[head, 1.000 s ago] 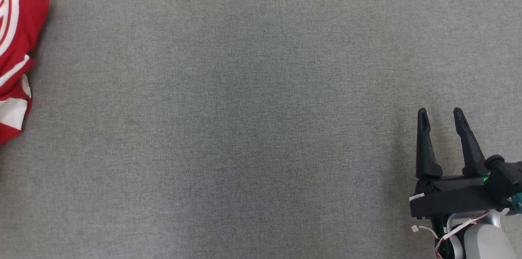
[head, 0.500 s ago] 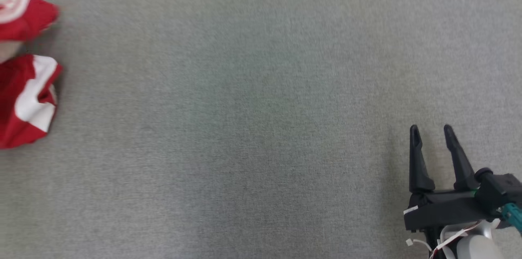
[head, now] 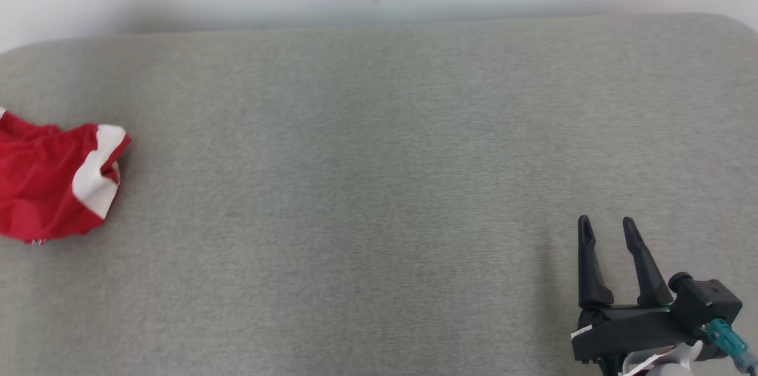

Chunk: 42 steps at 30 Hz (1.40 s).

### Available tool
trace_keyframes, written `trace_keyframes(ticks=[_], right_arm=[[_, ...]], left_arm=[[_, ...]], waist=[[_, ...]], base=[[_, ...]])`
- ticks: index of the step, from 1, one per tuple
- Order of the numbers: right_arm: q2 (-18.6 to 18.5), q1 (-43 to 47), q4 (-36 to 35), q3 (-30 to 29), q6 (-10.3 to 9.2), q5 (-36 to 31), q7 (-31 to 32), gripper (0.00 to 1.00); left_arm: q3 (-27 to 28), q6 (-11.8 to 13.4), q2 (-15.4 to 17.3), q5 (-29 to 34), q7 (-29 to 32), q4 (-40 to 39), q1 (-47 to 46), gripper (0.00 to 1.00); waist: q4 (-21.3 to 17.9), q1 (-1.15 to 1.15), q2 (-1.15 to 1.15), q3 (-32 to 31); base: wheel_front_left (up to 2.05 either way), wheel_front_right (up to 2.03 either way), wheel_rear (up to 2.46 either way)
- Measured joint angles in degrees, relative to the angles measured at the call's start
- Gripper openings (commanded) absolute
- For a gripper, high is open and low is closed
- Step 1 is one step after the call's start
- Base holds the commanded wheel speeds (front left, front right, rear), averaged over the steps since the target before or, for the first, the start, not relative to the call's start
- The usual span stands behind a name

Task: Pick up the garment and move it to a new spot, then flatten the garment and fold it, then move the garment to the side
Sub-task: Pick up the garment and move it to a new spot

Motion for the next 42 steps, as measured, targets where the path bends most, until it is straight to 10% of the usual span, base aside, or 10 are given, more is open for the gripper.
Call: trace_keyframes(ticks=[19,33,34,35,36,42], right_arm=[[-0.01,-0.5,3.32,3.89,0.0,3.19,-1.75,1.0],[-0.01,-1.52,3.79,6.03,0.0,3.79,-1.96,1.0],[-0.01,-1.58,3.96,6.31,0.0,3.79,-1.97,1.0],[-0.01,-1.62,4.16,6.66,0.0,3.79,-1.97,1.0],[0.0,-1.65,4.31,6.95,0.0,3.78,-1.97,1.0],[0.0,-1.59,5.02,7.94,0.0,3.48,-1.97,1.0]], left_arm=[[-10.38,2.99,-13.32,-2.68,4.6,-18.68,8.21,0.0],[-15.47,6.41,-18.24,-3.6,-3.87,-12.05,31.09,0.0],[-15.9,6.39,-18.91,-3.74,-4.3,-10.74,32.15,0.04],[-16.78,6.17,-19.3,-3.54,-4.61,-9.58,33.07,0.33],[-17.5,5.98,-19.73,-3.14,-5.35,-8.47,33.85,0.92],[-19.06,4.87,-22.28,-2.99,-8.87,-4.88,35.51,1.0]], waist=[[-13.52,0.0,0.0,-1.97],[-17.59,0.01,0.0,-0.25],[-17.4,0.01,0.0,-0.24],[-17.2,0.01,0.0,-0.26],[-17.01,0.01,0.01,-0.3],[-15.59,0.01,0.0,-1.58]], base=[[0.0,0.0,0.0],[0.0,0.0,0.0],[0.0,0.0,0.0],[0.0,0.0,0.0],[0.0,0.0,0.0],[0.0,0.0,0.0]])
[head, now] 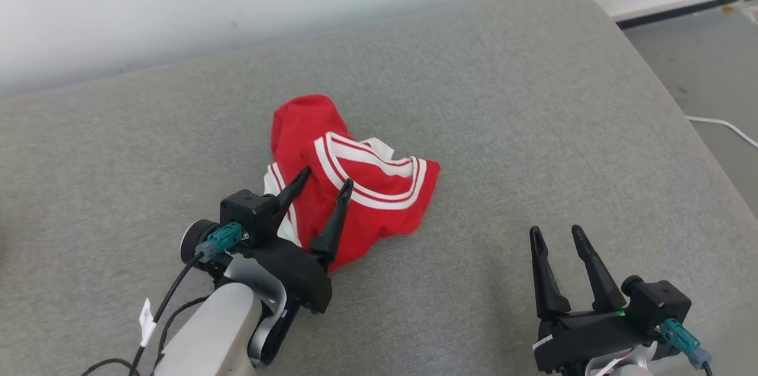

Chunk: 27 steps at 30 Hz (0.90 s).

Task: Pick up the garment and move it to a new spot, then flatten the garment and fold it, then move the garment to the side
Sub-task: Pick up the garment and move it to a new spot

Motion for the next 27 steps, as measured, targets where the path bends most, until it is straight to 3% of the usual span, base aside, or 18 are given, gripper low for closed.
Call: trace_keyframes(ticks=[6,12,21,27], right_arm=[[0.01,1.29,0.21,0.03,0.0,-1.15,0.0,1.0],[0.01,2.18,-0.54,-0.14,0.0,-2.57,0.0,1.0],[0.01,3.97,-3.41,-0.36,0.0,-4.68,0.58,1.0],[0.01,5.32,-5.8,-0.05,0.0,-5.36,1.62,1.0]], left_arm=[[2.98,1.04,0.67,0.54,-2.2,-2.35,0.34,1.0],[8.84,3.75,4.35,2.26,-2.5,-8.38,3.71,1.0],[17.8,7.69,8.43,5.15,-2.64,-19.31,15.61,1.0],[22.67,8.69,9.06,6.24,-2.65,-23.98,24.14,1.0]], waist=[[2.34,0.0,0.0,-2.36],[5.45,0.0,0.0,-4.68],[9.74,-0.01,0.0,-8.15],[12.16,-0.01,0.0,-9.5]], base=[[0.0,0.0,0.0],[0.0,0.0,0.0],[0.0,0.0,0.0],[0.0,0.0,0.0]])
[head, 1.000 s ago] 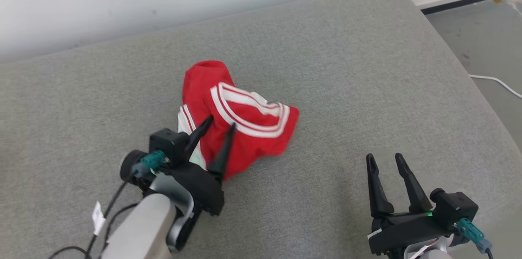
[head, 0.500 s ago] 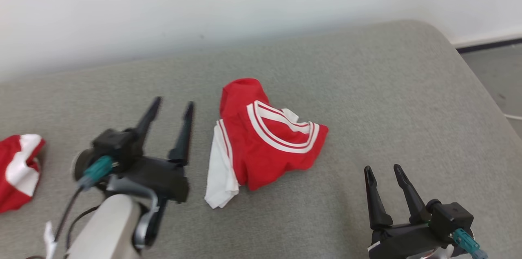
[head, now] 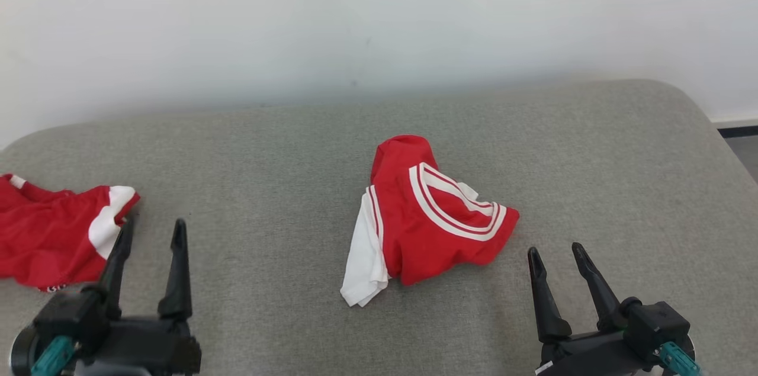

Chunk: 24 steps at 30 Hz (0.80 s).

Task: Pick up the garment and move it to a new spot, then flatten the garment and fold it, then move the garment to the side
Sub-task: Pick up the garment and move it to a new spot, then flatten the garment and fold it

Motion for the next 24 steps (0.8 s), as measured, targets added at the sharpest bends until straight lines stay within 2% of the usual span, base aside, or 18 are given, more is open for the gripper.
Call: trace_keyframes(ticks=[8,14,24], right_arm=[[0.0,1.59,-1.75,0.14,0.0,-0.9,1.36,1.0],[0.0,2.56,-2.1,-0.53,0.0,-1.35,1.49,1.0],[-0.01,3.25,-1.78,-1.31,0.0,-1.82,1.65,1.0]], left_arm=[[4.32,-1.25,-1.31,1.74,0.01,-3.33,7.7,1.0],[7.87,-4.21,-3.46,3.47,0.01,-4.05,10.18,1.0],[11.8,-7.66,-7.06,6.71,0.0,-2.52,10.87,1.0]], waist=[[1.91,0.01,0.0,-0.28],[2.43,0.01,0.0,0.18],[2.16,0.01,0.0,0.45]], base=[[0.0,0.0,0.0],[0.0,0.0,0.0],[0.0,0.0,0.0]])
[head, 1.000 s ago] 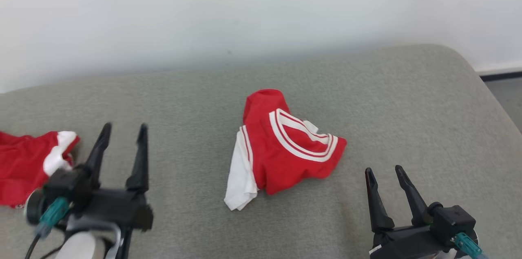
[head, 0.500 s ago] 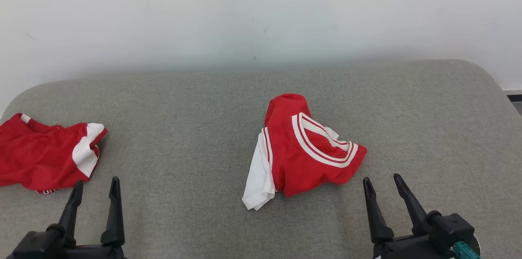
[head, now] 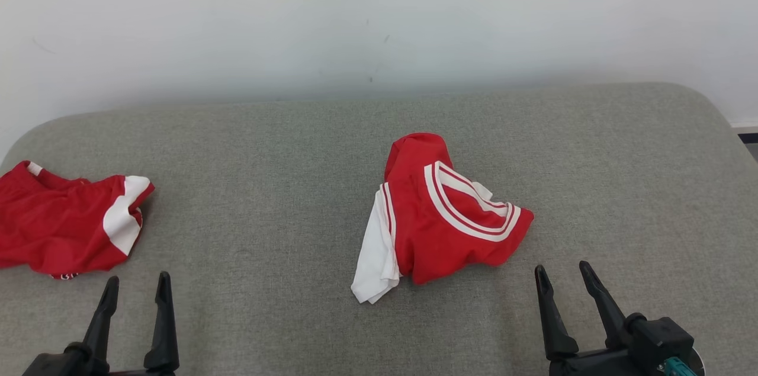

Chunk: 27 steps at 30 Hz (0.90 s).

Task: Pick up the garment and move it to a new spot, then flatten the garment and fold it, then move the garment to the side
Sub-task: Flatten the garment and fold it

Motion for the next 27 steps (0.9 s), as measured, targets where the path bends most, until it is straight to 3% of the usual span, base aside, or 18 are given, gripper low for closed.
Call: trace_keyframes(ticks=[11,27], right_arm=[[0.0,0.19,0.24,-0.25,0.0,-0.46,0.25,1.0],[0.0,0.21,0.71,-0.04,0.0,-0.49,0.29,1.0]], left_arm=[[2.56,-2.98,-2.96,3.12,0.0,2.19,-0.3,1.0],[4.9,-4.82,-4.8,5.53,0.0,3.57,-0.51,1.0]], waist=[[-0.03,0.0,0.0,0.28],[0.17,0.0,0.0,0.22]], base=[[0.0,0.0,0.0],[0.0,0.0,0.0]])
